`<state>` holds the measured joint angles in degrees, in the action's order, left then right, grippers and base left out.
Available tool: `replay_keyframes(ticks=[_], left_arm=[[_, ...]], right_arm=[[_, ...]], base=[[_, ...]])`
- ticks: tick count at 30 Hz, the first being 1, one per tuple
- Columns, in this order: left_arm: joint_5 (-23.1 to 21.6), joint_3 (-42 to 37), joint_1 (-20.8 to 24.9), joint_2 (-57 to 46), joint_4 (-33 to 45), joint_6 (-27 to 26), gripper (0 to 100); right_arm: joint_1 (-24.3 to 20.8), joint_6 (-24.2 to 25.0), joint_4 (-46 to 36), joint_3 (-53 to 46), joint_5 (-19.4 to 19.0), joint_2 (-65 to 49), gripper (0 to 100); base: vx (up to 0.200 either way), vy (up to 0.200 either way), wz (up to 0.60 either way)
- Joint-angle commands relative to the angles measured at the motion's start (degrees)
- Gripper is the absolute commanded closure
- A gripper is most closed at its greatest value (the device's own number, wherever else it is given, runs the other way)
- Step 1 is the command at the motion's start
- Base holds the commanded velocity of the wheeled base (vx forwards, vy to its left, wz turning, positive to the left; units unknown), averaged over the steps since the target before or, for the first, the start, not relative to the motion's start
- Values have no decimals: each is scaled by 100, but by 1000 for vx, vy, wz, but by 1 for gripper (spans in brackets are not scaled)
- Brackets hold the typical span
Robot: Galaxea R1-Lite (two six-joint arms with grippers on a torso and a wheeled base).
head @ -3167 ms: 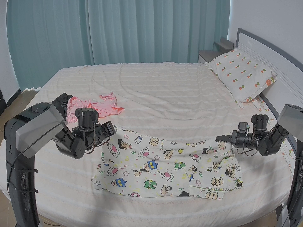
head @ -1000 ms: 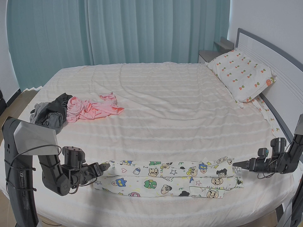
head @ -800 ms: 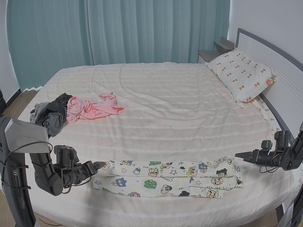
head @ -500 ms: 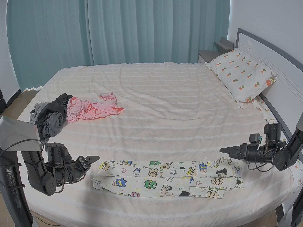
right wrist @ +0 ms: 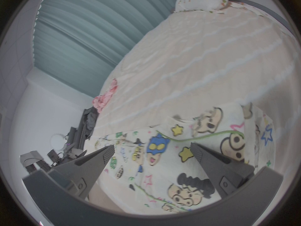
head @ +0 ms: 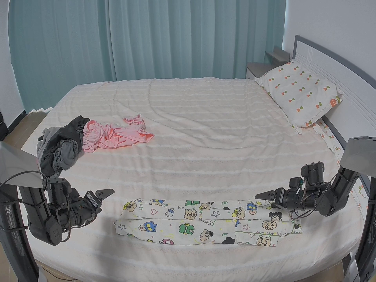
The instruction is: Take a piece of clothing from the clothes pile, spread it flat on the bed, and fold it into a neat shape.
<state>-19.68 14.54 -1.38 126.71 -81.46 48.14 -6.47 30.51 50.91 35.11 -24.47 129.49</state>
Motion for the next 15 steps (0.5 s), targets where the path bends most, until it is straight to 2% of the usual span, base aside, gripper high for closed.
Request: replay_keyframes(ticks=[1, 3, 5, 6, 9, 12, 14, 15], left_arm=[[-1, -189, -12, 47, -177, -24, 0], [-1, -285, 6, 64, -362, -24, 0], [-1, -285, 6, 64, -362, -24, 0], [-10, -470, 23, 91, -661, -24, 0], [-10, -567, 32, 82, -837, -42, 0], [-19, -611, 41, 56, -854, -147, 0], [-36, -619, 59, 29, -854, -156, 0], [-36, -619, 59, 29, -854, -156, 0]], right_arm=[[146, 16, 7, -224, 249, 235, 0], [208, 78, 77, -312, 408, 164, 0], [208, 78, 77, -312, 408, 164, 0], [340, 420, 402, -408, 654, 50, 0], [472, 833, 622, -426, 706, -134, 0], [392, 1422, 684, -602, 698, -706, 0], [155, 1862, 692, -698, 715, -1066, 0], [155, 1862, 692, -698, 715, -1066, 0]], base=[[0, 0, 0], [0, 0, 0], [0, 0, 0], [0, 0, 0], [0, 0, 0], [0, 0, 0], [0, 0, 0], [0, 0, 0]])
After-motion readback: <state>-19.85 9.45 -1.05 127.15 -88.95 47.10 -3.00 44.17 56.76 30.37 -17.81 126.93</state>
